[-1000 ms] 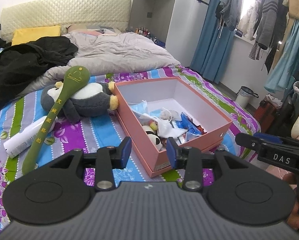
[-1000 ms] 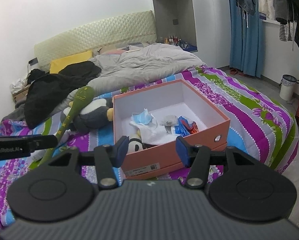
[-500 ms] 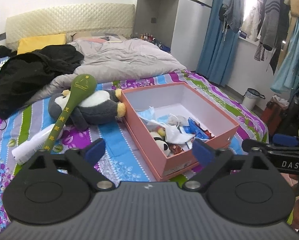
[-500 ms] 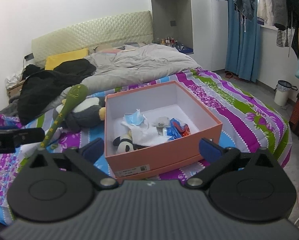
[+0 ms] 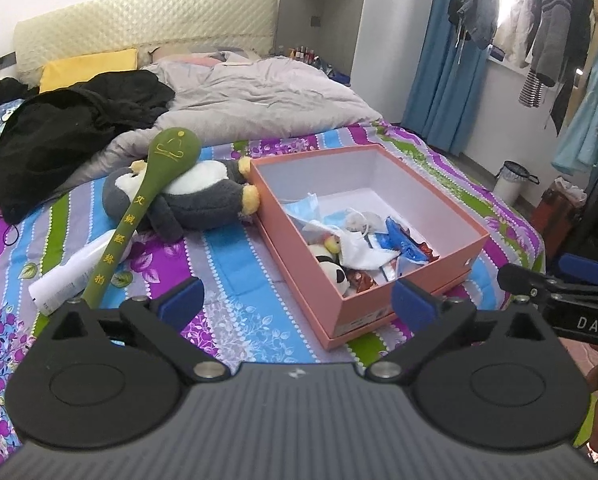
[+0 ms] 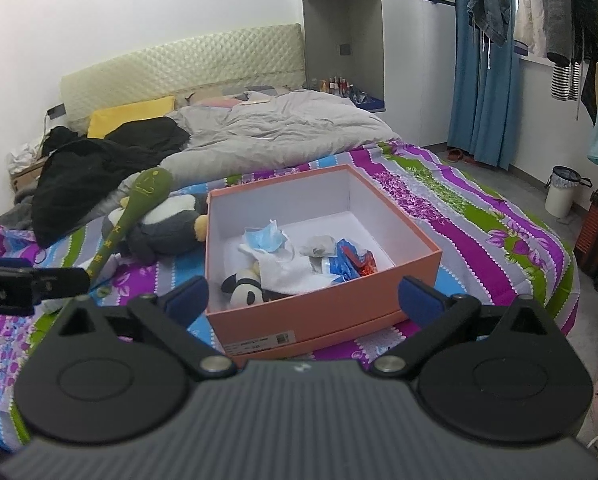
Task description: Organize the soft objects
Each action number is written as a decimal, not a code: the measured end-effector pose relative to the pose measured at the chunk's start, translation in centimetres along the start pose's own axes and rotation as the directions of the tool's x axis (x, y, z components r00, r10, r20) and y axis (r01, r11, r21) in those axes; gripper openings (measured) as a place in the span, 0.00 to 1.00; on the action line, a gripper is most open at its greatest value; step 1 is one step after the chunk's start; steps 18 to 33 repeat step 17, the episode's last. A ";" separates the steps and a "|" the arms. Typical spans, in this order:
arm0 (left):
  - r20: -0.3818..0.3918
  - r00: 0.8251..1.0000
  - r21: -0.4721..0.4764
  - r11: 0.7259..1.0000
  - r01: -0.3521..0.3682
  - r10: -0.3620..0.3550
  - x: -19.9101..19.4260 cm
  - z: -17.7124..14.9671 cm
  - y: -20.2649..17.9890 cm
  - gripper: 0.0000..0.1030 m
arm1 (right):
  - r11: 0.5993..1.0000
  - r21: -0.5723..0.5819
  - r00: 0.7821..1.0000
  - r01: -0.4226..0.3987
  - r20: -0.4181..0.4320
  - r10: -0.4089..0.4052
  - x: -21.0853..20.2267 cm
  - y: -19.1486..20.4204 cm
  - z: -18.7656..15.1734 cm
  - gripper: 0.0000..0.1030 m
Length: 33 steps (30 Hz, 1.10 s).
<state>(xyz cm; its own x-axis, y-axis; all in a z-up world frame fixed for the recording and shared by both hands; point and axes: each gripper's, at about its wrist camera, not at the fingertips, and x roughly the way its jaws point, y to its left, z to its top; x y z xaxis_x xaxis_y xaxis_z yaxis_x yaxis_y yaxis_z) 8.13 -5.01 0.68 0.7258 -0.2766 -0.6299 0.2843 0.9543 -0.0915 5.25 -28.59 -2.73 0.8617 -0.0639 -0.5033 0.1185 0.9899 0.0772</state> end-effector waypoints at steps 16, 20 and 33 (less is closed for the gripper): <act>0.018 1.000 0.009 1.000 0.002 -0.002 -0.2 0.0 -0.3 0.99 | 1.000 -0.003 1.000 -0.007 0.002 0.007 -0.1 0.3 0.1 1.00; 0.018 1.000 0.007 1.000 0.001 -0.001 -0.2 0.0 -0.2 0.99 | 1.000 -0.004 1.000 -0.005 0.001 0.005 -0.1 0.3 0.1 1.00; 0.018 1.000 0.007 1.000 0.001 -0.001 -0.2 0.0 -0.2 0.99 | 1.000 -0.004 1.000 -0.005 0.001 0.005 -0.1 0.3 0.1 1.00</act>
